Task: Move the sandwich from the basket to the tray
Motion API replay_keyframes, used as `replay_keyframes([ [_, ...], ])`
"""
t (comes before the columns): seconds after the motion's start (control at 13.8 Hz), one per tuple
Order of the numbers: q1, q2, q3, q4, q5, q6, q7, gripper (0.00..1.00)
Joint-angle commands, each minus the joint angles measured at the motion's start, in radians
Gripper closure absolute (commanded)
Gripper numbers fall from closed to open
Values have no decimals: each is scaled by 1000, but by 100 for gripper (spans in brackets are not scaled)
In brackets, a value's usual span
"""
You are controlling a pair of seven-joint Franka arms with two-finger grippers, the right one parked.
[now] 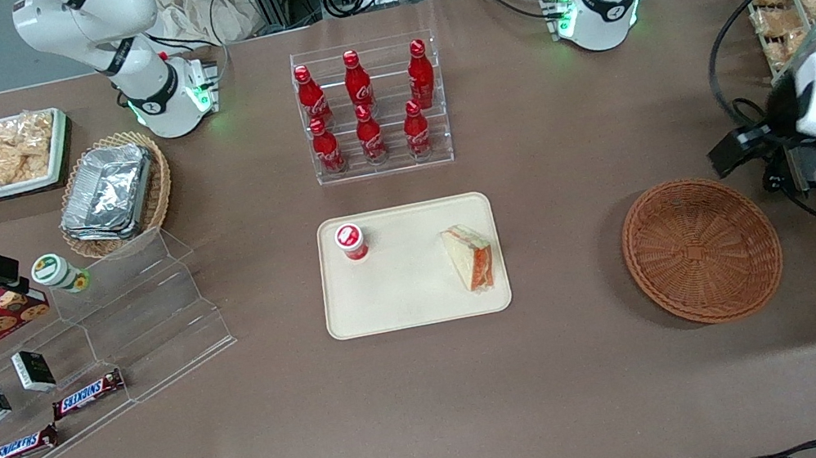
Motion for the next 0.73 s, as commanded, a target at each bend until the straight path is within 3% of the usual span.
replay_keyframes([
  [0.0, -99, -66, 151, -35, -38, -37, 114, 0],
  [0.15, -147, -95, 236, -58, -49, -48, 183, 0],
  [0.36, -163, -164, 265, -153, -49, -8, 193, 0],
  [0.65, -170, -157, 277, -119, -32, -10, 181, 0],
])
